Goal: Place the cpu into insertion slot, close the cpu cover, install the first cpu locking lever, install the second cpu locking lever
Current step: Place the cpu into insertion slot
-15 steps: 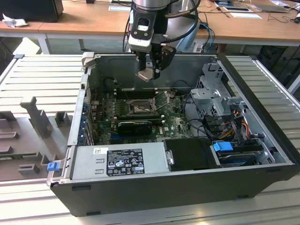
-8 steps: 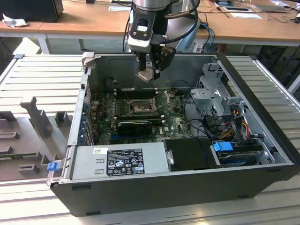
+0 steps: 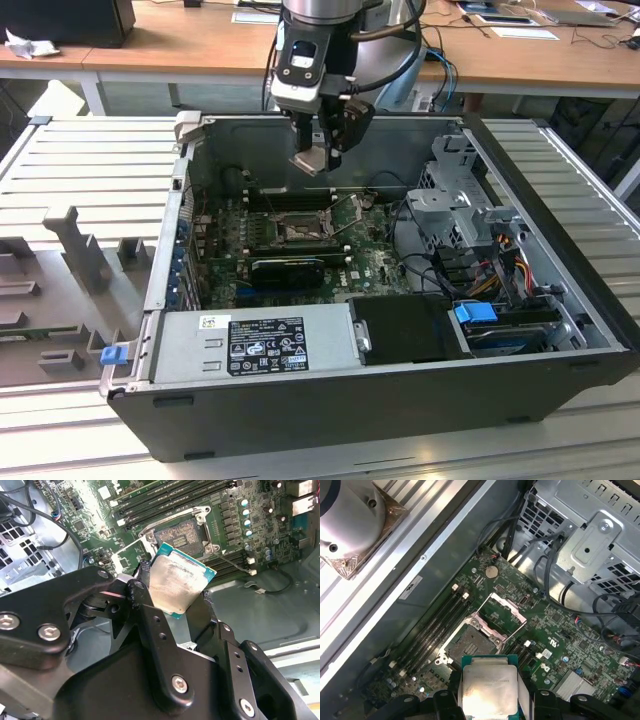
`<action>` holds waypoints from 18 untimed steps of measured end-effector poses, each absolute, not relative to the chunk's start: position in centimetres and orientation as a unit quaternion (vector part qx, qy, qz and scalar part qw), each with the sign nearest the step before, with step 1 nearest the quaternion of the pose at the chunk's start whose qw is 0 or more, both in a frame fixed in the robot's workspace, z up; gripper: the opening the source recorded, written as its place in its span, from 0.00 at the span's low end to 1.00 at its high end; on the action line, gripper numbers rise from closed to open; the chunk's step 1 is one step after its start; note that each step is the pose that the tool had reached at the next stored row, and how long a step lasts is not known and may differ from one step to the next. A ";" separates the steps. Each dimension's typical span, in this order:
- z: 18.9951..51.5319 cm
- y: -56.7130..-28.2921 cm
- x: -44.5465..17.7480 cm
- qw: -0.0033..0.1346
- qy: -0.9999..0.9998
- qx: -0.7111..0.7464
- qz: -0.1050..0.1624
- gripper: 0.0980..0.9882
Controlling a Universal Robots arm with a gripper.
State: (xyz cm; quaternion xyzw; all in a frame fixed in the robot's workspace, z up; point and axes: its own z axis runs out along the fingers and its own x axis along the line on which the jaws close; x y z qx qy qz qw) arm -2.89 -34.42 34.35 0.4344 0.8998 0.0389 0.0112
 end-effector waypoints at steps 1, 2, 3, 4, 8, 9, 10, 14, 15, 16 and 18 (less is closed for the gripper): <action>34.3 -34.4 -2.9 0.011 0.900 0.435 0.039 0.48; 34.3 -34.4 -2.9 0.011 0.899 0.436 0.039 0.48; 34.3 -34.4 -2.9 0.011 0.899 0.437 0.039 0.48; 34.3 -34.4 -2.9 0.011 0.898 0.438 0.039 0.48; 34.2 -34.4 -2.9 0.011 0.896 0.441 0.039 0.48; 34.2 -34.4 -2.9 0.012 0.896 0.443 0.039 0.48; 34.1 -34.4 -2.9 0.012 0.895 0.445 0.039 0.48; 34.0 -34.4 -2.9 0.012 0.890 0.454 0.039 0.48; 34.0 -34.4 -2.9 0.012 0.889 0.456 0.039 0.48; 34.0 -34.4 -2.9 0.012 0.888 0.458 0.039 0.48; 33.9 -34.4 -2.9 0.013 0.884 0.466 0.038 0.48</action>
